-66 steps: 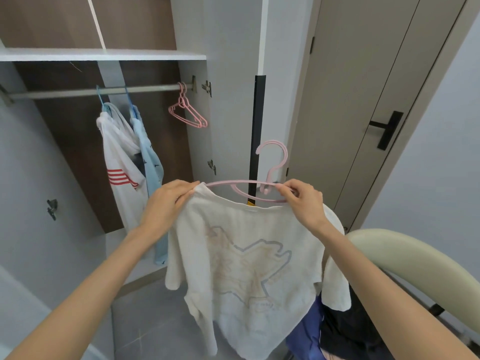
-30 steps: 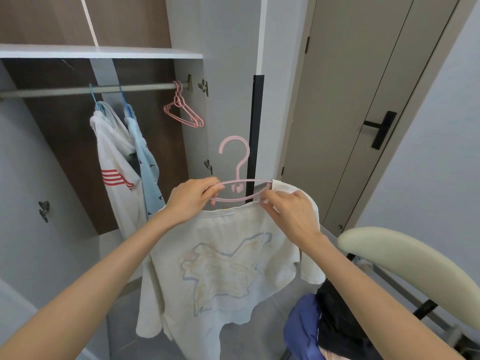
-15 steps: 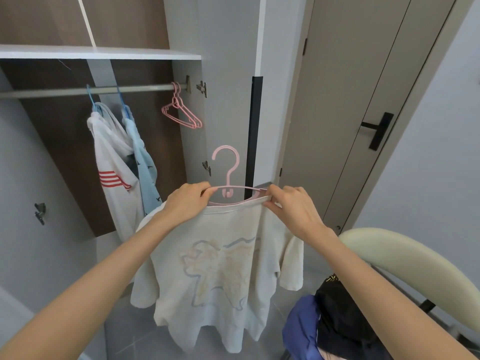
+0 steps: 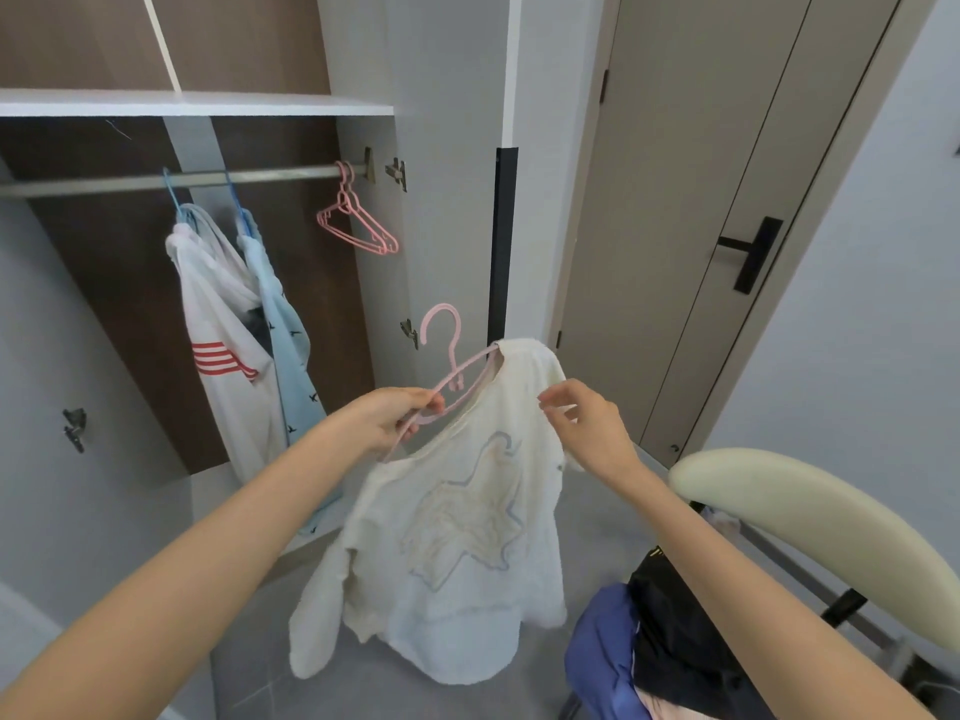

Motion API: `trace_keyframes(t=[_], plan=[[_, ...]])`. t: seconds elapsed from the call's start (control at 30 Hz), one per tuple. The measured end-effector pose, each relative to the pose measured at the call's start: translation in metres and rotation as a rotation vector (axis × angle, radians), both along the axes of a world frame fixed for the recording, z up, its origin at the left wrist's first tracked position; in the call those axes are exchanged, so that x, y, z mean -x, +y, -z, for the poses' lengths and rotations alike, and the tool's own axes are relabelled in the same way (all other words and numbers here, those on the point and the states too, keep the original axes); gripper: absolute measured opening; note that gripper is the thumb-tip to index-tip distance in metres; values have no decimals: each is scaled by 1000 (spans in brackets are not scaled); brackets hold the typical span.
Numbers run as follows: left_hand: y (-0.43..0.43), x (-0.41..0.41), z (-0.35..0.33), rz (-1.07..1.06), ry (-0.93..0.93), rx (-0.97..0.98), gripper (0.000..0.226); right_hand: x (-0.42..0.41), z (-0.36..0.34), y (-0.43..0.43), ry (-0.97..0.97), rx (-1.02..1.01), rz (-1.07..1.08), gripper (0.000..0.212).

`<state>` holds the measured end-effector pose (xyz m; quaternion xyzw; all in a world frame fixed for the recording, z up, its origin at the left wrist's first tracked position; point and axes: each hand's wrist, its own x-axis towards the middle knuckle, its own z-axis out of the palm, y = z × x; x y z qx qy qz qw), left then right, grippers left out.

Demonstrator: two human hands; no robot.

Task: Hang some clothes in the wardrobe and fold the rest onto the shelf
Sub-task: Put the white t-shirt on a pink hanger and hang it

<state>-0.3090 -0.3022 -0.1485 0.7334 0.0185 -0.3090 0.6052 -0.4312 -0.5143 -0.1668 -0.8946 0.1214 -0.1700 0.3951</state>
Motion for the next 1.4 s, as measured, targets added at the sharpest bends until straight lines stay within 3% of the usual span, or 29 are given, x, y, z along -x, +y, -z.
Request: trace_keyframes(t=[0.1,0.17,0.3,0.4,0.47,0.53,0.63,0.73,0.87,1.0,1.13,1.27,1.4], plan=[[-9,3,1,-68,330,380,24,1,-5,2,36,-147,17,7],[-18,3,2,-63,386,469,22,5,-9,7,104,-204,-40,8],[-39,20,2,119,260,268,26,17,-19,22,287,-256,-231,20],[-59,37,2,205,159,148,28,24,-20,31,433,-86,-316,37],[-71,46,0,232,124,124,27,27,-14,31,430,68,-283,27],[-82,51,-4,263,113,131,27,32,-10,24,384,97,-186,6],[-89,55,-15,288,75,175,22,42,-9,1,280,213,-29,17],[-93,50,-18,240,-208,142,25,56,-15,-26,145,286,176,23],[-93,30,3,-9,-698,-36,28,76,-30,-56,3,325,299,26],[-95,17,23,151,-976,-307,40,95,-48,-77,-49,251,401,43],[-101,22,24,334,-1123,-200,30,107,-57,-87,-33,118,523,54],[-103,26,20,339,-1187,-175,28,116,-55,-91,-13,60,572,63],[-100,28,11,355,-1159,-103,26,120,-54,-86,-30,14,589,60]])
